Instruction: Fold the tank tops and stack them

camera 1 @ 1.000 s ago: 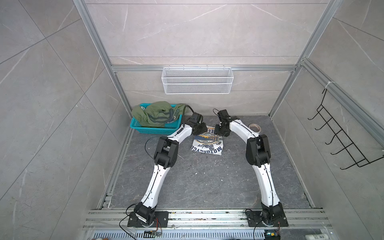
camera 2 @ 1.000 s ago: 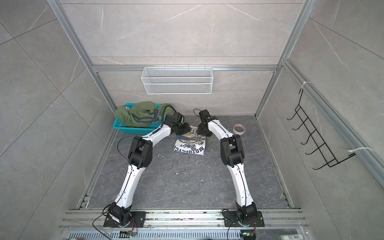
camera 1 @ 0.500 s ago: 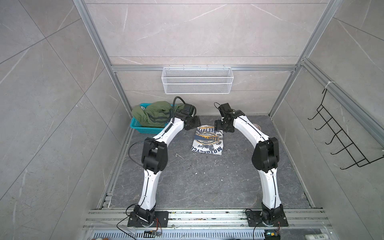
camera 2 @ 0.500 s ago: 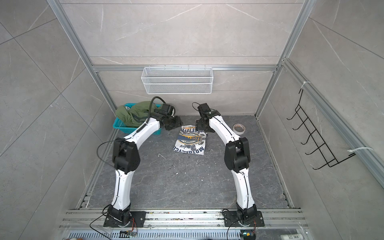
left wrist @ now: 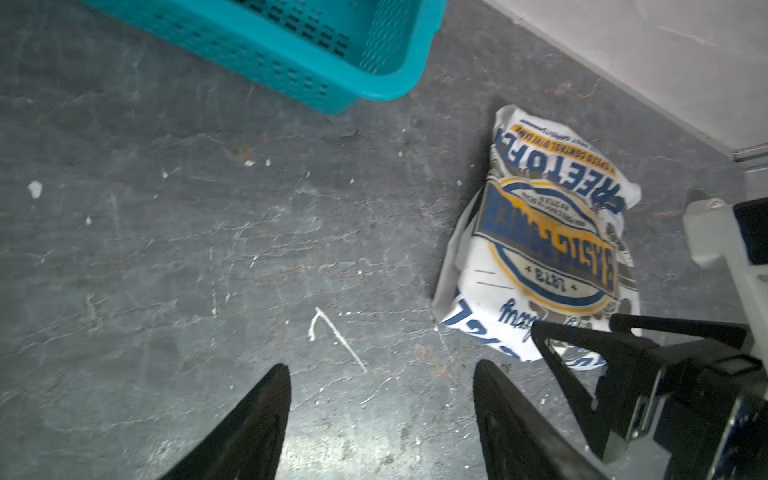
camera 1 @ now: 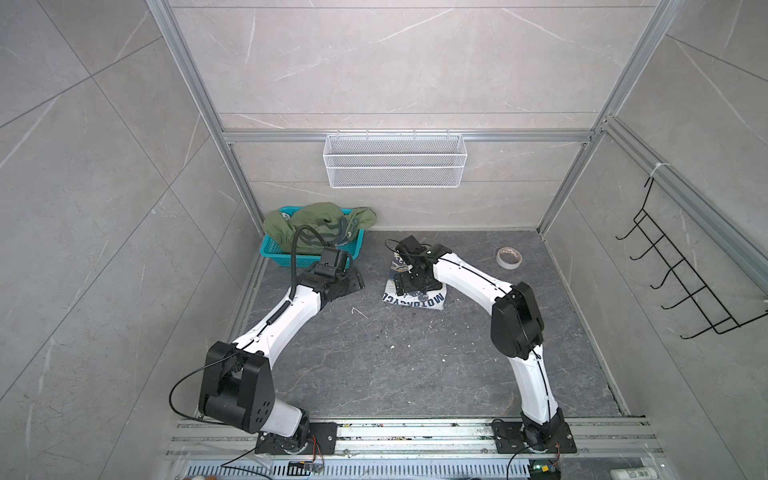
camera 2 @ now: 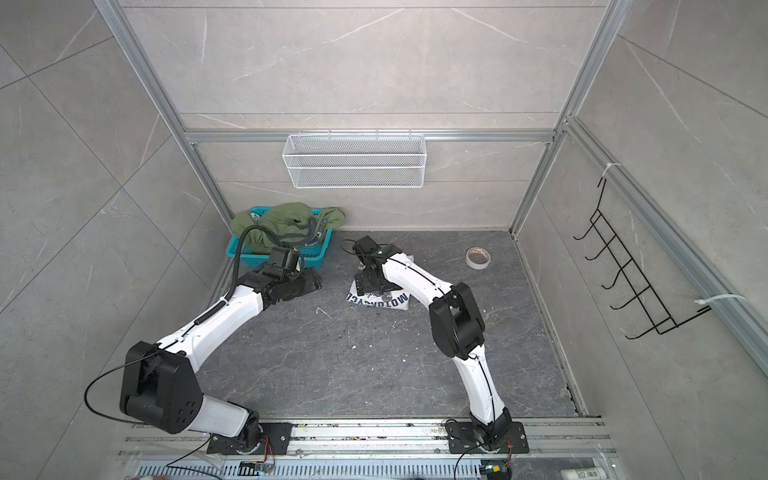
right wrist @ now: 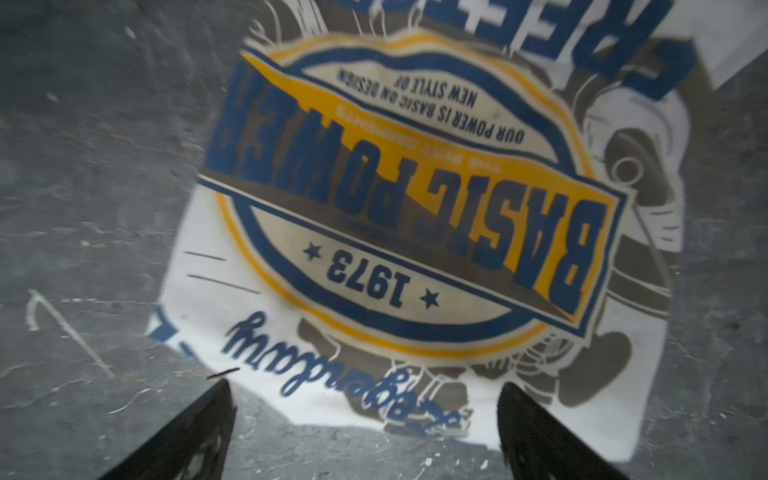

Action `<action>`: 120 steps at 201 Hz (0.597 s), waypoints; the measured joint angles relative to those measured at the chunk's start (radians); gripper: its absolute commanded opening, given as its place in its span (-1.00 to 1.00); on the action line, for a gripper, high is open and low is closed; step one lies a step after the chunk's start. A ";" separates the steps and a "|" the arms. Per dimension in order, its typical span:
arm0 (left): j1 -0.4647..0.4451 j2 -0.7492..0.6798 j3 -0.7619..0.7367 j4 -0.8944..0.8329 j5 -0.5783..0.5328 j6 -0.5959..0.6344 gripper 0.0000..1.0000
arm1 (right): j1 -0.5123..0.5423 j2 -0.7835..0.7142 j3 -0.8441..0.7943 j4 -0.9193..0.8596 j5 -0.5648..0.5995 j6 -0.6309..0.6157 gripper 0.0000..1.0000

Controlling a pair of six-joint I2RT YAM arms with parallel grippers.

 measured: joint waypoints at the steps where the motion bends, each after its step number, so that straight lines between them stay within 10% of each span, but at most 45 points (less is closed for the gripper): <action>1: 0.000 -0.004 -0.004 0.000 -0.001 0.000 0.44 | -0.004 0.004 0.000 0.000 -0.001 -0.002 0.98; 120: 0.056 -0.138 -0.167 0.051 -0.011 0.000 0.44 | -0.426 0.023 -0.091 0.029 0.170 -0.162 0.98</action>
